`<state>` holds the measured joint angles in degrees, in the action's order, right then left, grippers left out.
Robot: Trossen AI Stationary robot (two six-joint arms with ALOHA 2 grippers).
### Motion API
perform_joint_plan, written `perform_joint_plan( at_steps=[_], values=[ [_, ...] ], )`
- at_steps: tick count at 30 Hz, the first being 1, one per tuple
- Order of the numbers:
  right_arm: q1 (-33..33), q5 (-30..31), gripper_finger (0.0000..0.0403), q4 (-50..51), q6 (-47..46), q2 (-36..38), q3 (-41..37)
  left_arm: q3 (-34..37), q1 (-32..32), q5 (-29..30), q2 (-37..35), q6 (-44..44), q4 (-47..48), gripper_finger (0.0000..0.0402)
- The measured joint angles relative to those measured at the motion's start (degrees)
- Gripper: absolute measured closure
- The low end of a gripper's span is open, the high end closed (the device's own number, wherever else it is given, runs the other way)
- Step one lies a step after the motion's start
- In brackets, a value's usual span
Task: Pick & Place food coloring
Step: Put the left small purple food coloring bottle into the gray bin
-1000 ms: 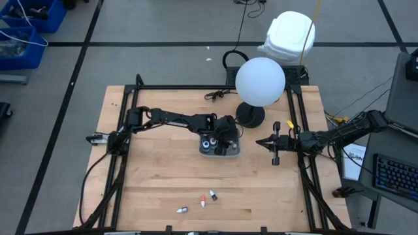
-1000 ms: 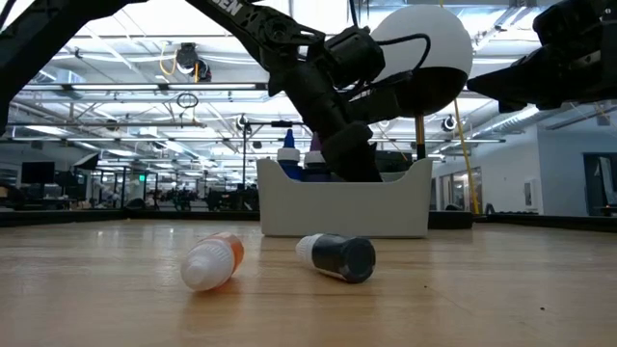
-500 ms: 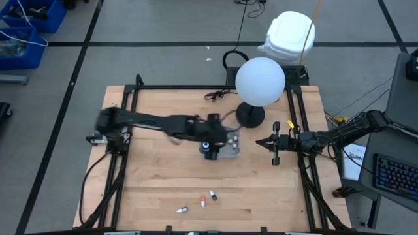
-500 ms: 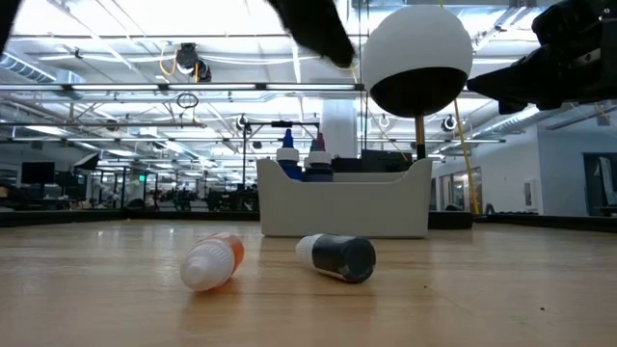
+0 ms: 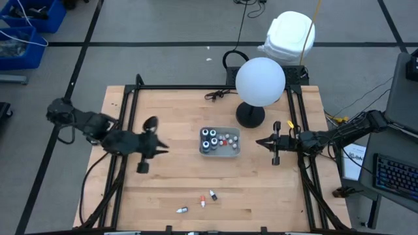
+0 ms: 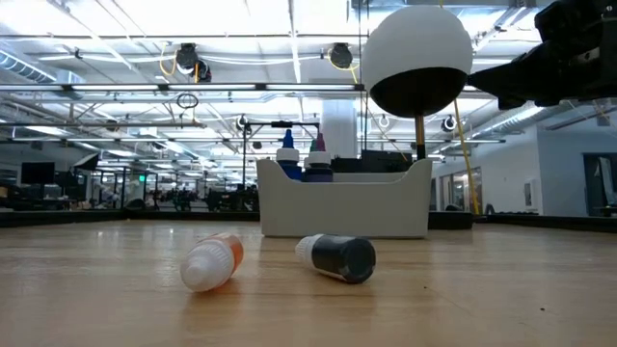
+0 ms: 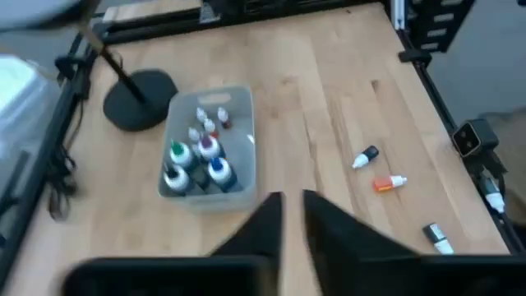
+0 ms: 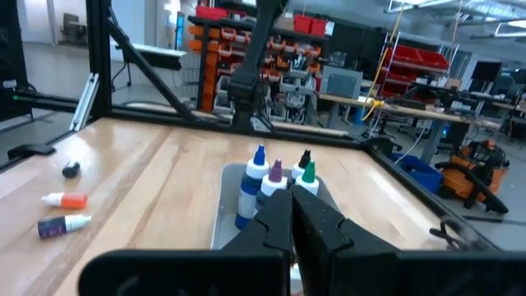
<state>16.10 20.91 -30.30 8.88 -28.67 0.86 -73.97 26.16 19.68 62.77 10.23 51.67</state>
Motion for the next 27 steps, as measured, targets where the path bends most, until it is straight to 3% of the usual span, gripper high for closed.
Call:
perform_joint_plan(
  at_steps=[2,6,9,12,15,20,24,27],
  values=[
    [0.00,0.00,0.0403,-0.79,0.63,0.00,0.00,9.28,2.93,2.84,-4.65,4.10,-6.50,0.0387],
    [0.00,0.00,0.0403,-1.83,0.82,0.00,0.00,28.73,7.78,4.66,-9.28,8.13,-24.93,0.0388],
    [0.00,0.00,0.0403,-1.82,0.82,-0.02,0.00,39.09,9.76,4.54,-8.15,12.90,-39.16,0.0397],
    [0.00,0.00,0.0403,-1.84,0.75,-0.02,0.00,44.06,11.27,4.23,-3.27,19.66,-48.28,0.0392],
    [0.00,0.00,0.0403,-1.84,0.63,-0.01,0.00,43.37,14.66,4.96,5.07,23.32,-49.33,0.0393],
    [0.00,0.00,0.0403,-1.71,0.13,-0.02,0.00,35.10,18.87,6.55,20.48,30.36,-49.69,0.0388],
    [0.00,0.00,0.0403,-1.60,-1.03,-0.01,0.00,26.03,21.62,3.33,31.15,33.70,-48.75,0.0343],
    [0.00,0.00,0.0403,-1.58,-2.16,0.00,0.00,18.09,22.84,-0.29,37.24,35.97,-42.58,0.0295]
  ],
)
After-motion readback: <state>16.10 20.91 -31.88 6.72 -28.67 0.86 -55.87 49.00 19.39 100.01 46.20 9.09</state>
